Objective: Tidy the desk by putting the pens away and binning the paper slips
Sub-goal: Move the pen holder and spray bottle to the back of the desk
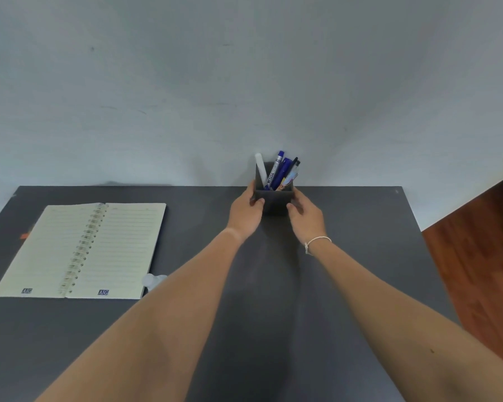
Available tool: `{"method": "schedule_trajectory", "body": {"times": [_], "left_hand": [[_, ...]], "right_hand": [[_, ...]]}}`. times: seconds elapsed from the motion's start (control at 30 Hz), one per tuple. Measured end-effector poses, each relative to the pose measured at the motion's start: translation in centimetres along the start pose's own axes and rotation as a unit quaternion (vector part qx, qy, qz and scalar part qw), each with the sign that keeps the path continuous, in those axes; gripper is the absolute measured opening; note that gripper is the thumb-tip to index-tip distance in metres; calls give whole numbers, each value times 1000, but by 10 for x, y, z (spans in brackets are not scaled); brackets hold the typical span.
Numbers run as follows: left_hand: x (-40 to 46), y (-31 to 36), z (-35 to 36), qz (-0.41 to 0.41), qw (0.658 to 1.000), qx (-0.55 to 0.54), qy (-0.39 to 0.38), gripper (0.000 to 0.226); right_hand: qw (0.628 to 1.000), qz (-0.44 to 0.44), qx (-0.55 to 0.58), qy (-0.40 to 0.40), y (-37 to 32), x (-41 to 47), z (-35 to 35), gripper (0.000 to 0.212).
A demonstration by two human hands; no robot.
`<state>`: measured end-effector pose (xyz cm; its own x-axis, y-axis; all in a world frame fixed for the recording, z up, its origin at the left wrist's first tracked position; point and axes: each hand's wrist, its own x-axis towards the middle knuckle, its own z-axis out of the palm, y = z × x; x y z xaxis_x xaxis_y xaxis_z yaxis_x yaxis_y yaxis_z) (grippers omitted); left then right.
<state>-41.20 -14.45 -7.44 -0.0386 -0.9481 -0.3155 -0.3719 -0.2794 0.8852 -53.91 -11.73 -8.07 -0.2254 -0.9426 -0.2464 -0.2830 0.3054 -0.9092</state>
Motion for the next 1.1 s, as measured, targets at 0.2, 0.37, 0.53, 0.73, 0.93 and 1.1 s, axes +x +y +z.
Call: {"method": "schedule_trajectory", "body": {"times": [0.2, 0.37, 0.53, 0.73, 0.93, 1.1], "left_hand": [[-15, 5, -7, -15, 1000, 2, 0, 57], [-43, 13, -25, -1, 1000, 12, 5, 54], [-75, 27, -51, 44, 998, 54, 5, 45], [-109, 34, -94, 87, 991, 89, 46, 40], [-129, 21, -146, 98, 987, 106, 75, 37], [-139, -15, -184, 76, 986, 112, 101, 37]], "right_hand": [[1000, 2, -6, -4, -5, -15, -4, 49], [1000, 5, 11, -9, -12, -44, -6, 46], [1000, -4, 4, -19, -16, -80, -3, 43], [997, -4, -11, -74, -17, -124, 21, 41], [991, -8, -6, -133, -21, -158, 66, 46], [985, -33, -56, -158, -25, -175, 109, 55]]}}
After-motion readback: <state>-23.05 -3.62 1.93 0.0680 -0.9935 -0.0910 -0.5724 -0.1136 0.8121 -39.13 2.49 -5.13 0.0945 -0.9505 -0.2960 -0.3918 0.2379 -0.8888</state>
